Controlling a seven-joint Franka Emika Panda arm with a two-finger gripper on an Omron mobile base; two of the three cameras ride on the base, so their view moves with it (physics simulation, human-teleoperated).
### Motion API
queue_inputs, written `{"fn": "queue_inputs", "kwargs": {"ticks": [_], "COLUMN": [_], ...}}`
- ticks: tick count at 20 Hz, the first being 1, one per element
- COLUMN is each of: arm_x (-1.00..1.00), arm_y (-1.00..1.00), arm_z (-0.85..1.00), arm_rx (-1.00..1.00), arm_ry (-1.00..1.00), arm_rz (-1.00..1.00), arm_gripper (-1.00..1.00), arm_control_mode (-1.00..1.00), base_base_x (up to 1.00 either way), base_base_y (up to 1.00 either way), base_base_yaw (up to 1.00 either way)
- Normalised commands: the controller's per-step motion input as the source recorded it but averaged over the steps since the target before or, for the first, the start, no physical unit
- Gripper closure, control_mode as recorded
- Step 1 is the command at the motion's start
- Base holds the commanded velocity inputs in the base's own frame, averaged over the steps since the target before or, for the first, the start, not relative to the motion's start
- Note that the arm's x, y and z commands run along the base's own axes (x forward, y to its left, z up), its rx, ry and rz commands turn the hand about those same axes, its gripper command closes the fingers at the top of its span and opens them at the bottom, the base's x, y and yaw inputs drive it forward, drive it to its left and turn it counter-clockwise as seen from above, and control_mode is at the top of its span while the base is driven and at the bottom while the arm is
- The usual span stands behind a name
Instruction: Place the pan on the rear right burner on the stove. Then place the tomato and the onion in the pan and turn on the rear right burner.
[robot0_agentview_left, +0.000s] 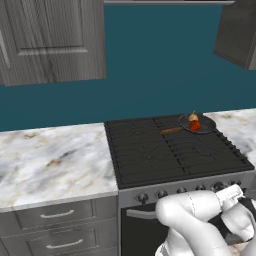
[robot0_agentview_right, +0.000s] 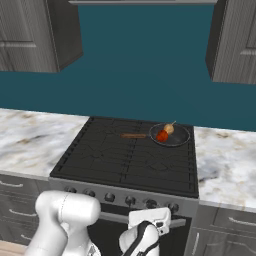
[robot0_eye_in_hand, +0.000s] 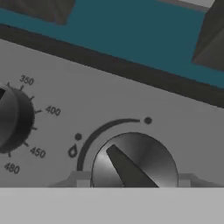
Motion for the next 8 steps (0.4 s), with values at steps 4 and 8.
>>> {"fn": "queue_inputs", "kwargs": {"ticks": [4, 8], "arm_x": [0.01, 0.02], "arm_y": [0.00, 0.00], "arm_z": [0.07, 0.03], "arm_rx": [-0.50, -0.46], "arm_ry": [-0.36, -0.35], "arm_rz": [0.03, 0.03], "arm_gripper": [1.00, 1.00], "arm_control_mode": [-1.00, -1.00], "base_base_x": [0.00, 0.00], "base_base_y": [0.00, 0.00], "base_base_yaw": [0.00, 0.00]}}
